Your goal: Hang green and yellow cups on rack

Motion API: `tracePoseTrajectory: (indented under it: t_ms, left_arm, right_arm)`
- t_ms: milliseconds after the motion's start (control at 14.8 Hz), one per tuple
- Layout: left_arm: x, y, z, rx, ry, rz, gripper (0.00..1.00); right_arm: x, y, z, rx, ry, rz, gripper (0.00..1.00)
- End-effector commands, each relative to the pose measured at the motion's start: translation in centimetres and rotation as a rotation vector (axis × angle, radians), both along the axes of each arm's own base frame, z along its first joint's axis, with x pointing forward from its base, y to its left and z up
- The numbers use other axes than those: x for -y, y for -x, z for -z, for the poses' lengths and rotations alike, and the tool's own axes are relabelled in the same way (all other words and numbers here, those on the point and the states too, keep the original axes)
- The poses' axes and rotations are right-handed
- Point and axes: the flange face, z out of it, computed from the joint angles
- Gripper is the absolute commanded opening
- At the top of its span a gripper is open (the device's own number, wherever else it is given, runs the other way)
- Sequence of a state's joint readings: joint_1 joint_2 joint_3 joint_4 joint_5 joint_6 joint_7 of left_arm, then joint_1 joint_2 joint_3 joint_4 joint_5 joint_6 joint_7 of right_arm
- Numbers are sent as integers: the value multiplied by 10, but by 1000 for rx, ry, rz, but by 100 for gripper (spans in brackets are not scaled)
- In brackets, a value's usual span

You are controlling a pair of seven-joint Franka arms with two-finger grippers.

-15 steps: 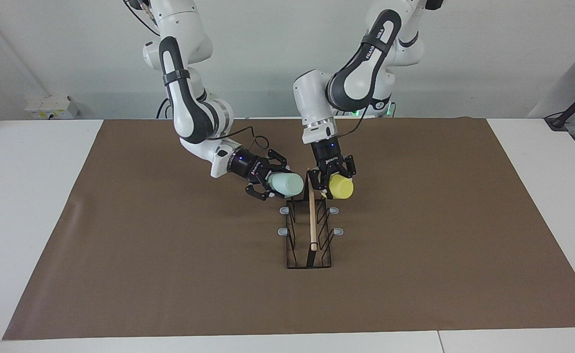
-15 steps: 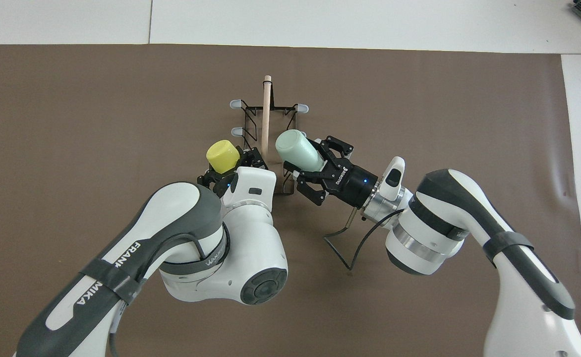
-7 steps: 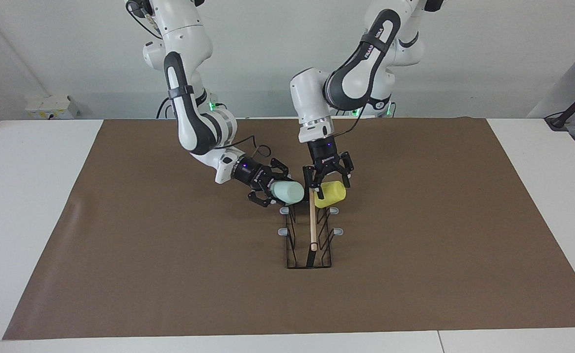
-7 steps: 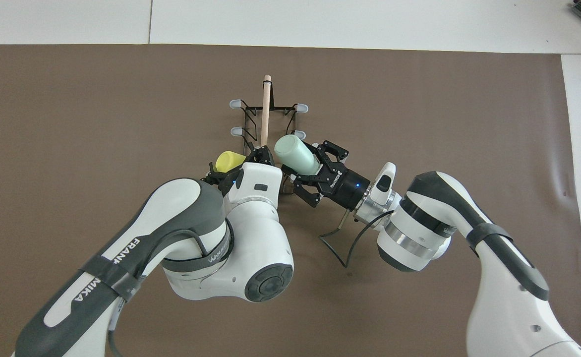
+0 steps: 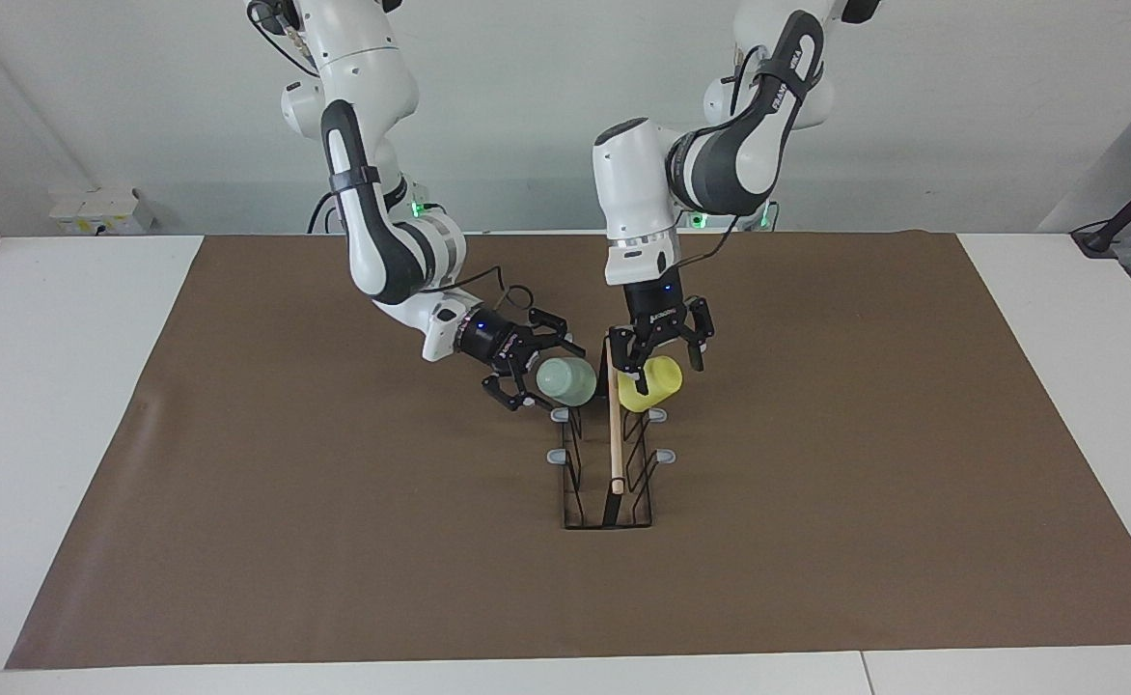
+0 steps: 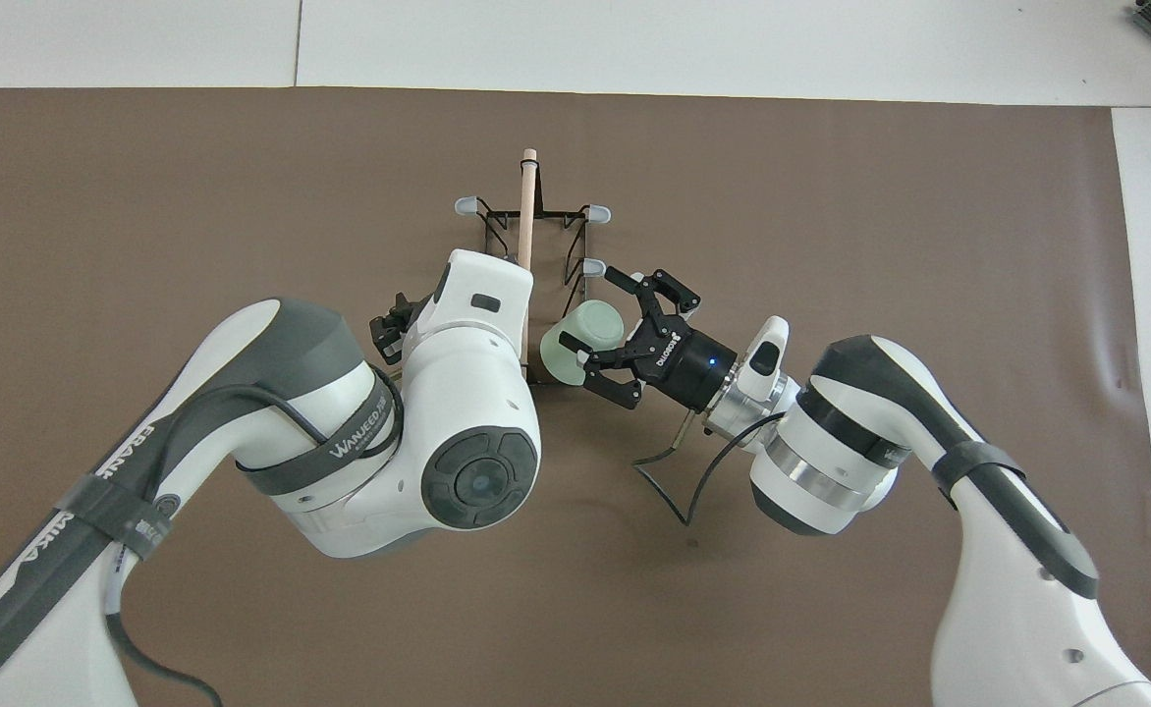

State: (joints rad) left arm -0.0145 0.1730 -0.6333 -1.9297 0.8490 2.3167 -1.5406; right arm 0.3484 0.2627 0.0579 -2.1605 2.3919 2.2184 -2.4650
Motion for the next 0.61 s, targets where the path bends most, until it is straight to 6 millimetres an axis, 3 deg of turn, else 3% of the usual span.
tracePoseTrajectory:
  t_ms: [0, 135, 270, 405, 541]
  left_arm:
    - [-5, -18, -9, -60, 26, 26, 100]
    - [-13, -28, -17, -142, 53, 83, 100]
    - [-33, -39, -23, -217, 63, 115, 100]
    - [-44, -41, -33, -294, 44, 175, 100]
    - [-68, -49, -39, -362, 36, 232, 100]
  right_arm:
    - [19, -1, -40, 11, 69, 69, 100]
    - [41, -8, -53, 34, 139, 80, 100]
    - [68, -18, -59, 73, 244, 60, 100]
    - [104, -29, -70, 121, 374, 48, 100]
    - [131, -36, -73, 149, 457, 28, 100]
